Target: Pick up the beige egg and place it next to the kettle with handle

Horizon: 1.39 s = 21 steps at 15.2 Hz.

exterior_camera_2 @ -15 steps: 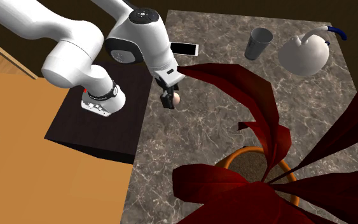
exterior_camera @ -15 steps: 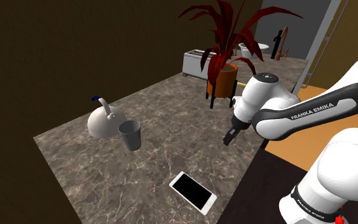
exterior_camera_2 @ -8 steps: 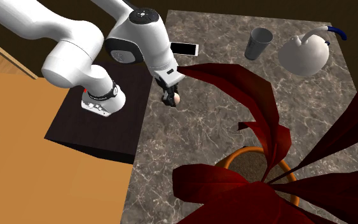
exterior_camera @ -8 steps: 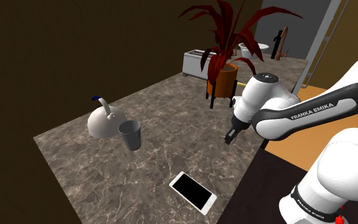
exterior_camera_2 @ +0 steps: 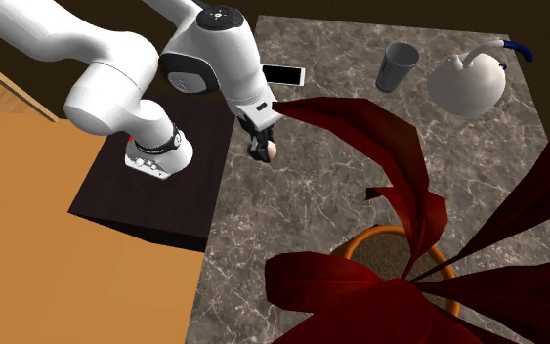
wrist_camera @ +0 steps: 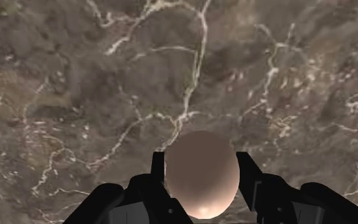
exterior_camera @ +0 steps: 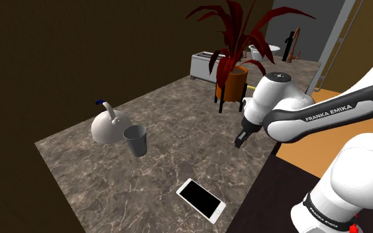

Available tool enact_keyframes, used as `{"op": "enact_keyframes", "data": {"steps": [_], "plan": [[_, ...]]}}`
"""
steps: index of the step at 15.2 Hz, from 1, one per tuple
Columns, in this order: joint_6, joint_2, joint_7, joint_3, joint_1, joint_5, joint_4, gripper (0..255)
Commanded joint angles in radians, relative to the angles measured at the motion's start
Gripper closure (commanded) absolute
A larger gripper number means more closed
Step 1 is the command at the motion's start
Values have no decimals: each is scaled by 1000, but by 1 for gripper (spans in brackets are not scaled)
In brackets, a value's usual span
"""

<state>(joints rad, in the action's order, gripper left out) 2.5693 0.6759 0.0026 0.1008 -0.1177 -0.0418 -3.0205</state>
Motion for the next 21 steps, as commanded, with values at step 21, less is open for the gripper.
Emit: {"op": "enact_keyframes", "data": {"steps": [21], "plan": [[-404,199,-32,-25,18,12,204,255]]}}
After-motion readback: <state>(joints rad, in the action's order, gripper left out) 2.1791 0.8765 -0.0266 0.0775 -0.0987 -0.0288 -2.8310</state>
